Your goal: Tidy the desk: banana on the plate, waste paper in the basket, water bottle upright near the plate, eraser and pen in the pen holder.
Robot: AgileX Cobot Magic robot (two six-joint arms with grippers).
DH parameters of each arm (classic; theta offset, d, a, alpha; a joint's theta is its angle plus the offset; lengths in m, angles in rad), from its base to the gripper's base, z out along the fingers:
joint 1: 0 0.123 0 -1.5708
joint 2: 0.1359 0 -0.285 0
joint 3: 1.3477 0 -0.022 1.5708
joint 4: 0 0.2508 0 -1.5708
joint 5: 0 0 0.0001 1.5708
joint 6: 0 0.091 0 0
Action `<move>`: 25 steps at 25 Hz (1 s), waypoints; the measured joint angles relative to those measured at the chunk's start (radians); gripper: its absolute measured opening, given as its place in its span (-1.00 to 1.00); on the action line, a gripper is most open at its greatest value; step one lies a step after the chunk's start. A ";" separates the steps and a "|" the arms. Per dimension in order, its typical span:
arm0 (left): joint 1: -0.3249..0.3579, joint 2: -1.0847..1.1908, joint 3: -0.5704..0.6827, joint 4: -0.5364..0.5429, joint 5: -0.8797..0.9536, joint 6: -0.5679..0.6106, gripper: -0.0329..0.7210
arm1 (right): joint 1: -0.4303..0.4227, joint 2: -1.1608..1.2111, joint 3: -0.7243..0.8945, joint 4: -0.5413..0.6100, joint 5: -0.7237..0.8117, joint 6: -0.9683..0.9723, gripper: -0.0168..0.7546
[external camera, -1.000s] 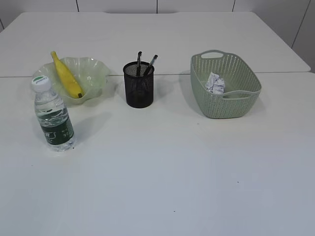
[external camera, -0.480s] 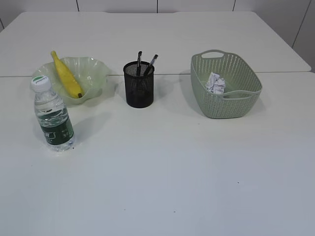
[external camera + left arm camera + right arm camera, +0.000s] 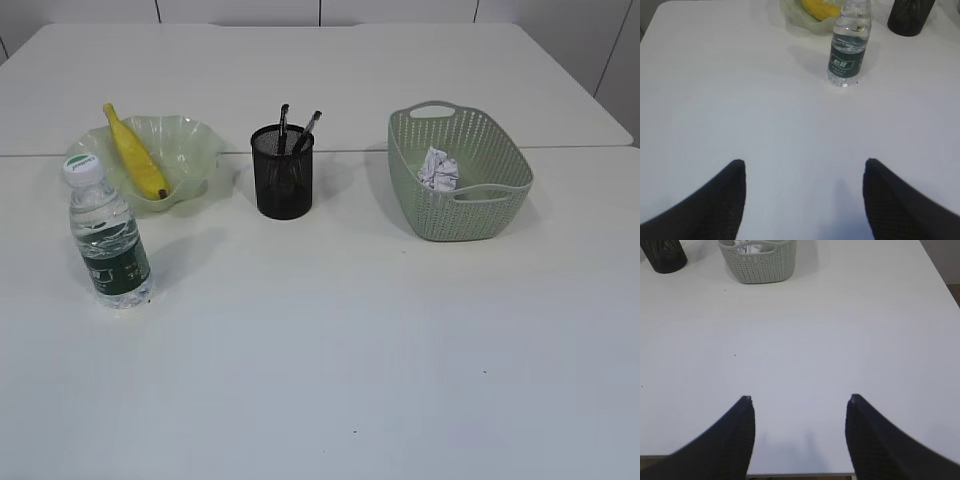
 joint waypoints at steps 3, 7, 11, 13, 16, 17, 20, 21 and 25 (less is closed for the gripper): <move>0.000 0.000 0.002 0.000 -0.005 0.000 0.49 | 0.000 0.000 0.002 0.000 0.000 -0.002 0.15; 0.000 0.000 0.002 0.000 -0.005 0.000 0.47 | 0.000 0.000 0.002 0.002 0.000 -0.004 0.15; -0.006 0.000 0.004 0.000 -0.008 0.000 0.41 | 0.000 0.000 0.002 0.002 0.000 -0.004 0.15; -0.008 -0.002 0.004 0.000 -0.008 0.000 0.37 | 0.000 0.000 0.002 0.004 0.000 -0.004 0.15; -0.008 -0.002 0.004 0.000 -0.010 0.000 0.31 | 0.000 0.000 0.002 0.003 -0.002 -0.004 0.15; -0.008 -0.002 0.004 0.000 -0.012 0.000 0.29 | -0.004 0.000 0.002 0.003 -0.002 -0.004 0.15; 0.003 -0.010 0.004 0.000 -0.012 0.000 0.26 | -0.042 0.000 0.002 0.003 -0.002 -0.004 0.15; 0.008 -0.010 0.004 0.000 -0.012 0.000 0.25 | -0.059 0.000 0.002 0.003 -0.002 -0.004 0.15; 0.014 -0.010 0.004 0.000 -0.012 0.000 0.24 | -0.080 0.000 0.002 0.003 -0.002 -0.004 0.15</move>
